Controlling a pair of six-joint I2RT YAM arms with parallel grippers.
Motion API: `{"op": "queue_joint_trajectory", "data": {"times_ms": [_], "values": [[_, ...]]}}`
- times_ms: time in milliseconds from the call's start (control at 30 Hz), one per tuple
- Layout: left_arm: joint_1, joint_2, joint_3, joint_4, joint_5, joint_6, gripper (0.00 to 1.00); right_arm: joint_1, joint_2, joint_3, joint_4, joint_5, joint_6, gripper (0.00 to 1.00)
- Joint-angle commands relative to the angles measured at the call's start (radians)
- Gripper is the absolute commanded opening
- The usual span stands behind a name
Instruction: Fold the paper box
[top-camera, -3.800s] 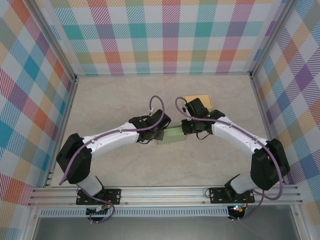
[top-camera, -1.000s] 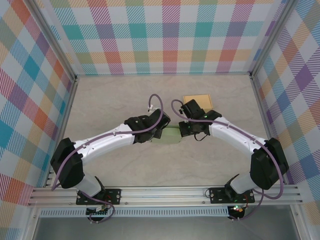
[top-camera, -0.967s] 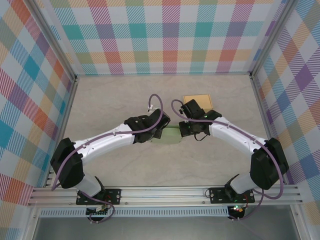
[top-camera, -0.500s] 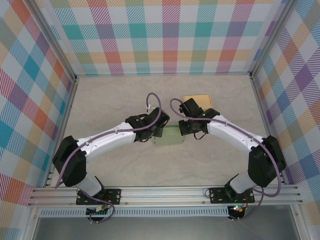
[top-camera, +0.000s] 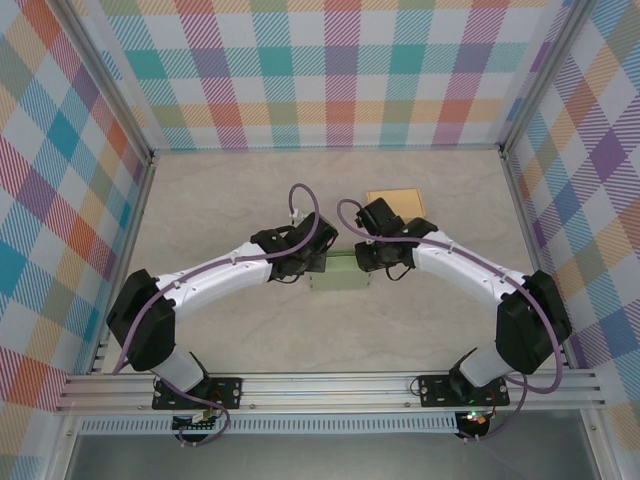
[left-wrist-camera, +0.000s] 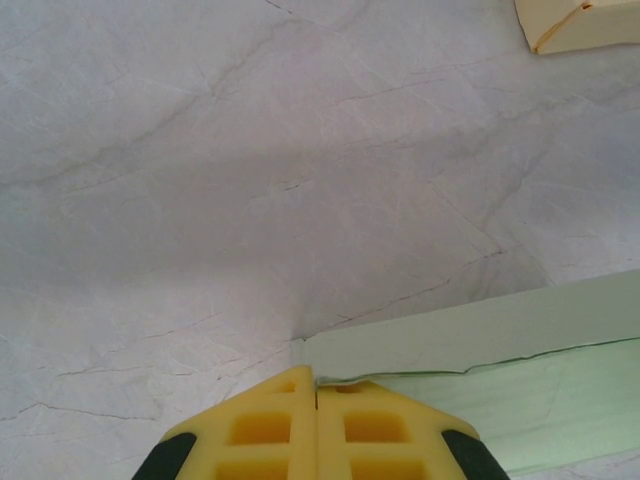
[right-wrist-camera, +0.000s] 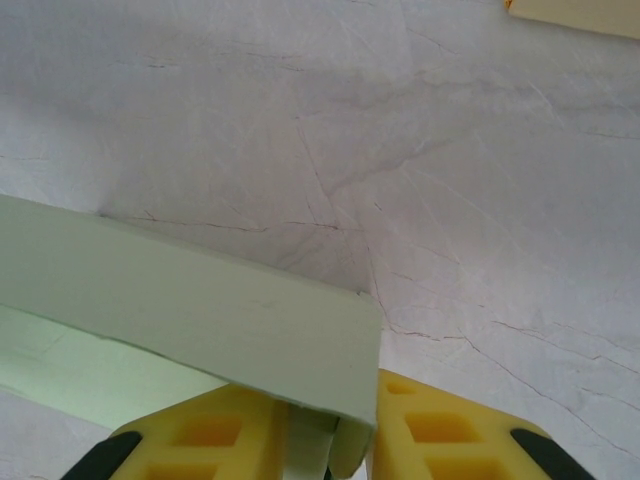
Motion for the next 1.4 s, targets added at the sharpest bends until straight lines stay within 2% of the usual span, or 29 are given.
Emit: {"op": "queue_joint_trajectory", "data": {"times_ms": [0,467,1000,1367], "values": [[-0.008,0.015,-0.002,0.048,0.068,-0.027,0.02,0.020,0.005,0.008,0.015,-0.066,-0.006,0.27],[-0.008,0.024,-0.034,0.079,0.094,-0.063,0.02,0.025,0.023,0.001,0.016,-0.056,-0.002,0.25],[-0.059,-0.007,-0.175,0.167,-0.143,-0.058,0.00,0.026,-0.018,-0.049,0.032,-0.006,0.038,0.24],[-0.108,-0.040,-0.318,0.381,-0.232,-0.056,0.00,0.026,-0.111,-0.172,0.148,0.004,0.062,0.25]]}}
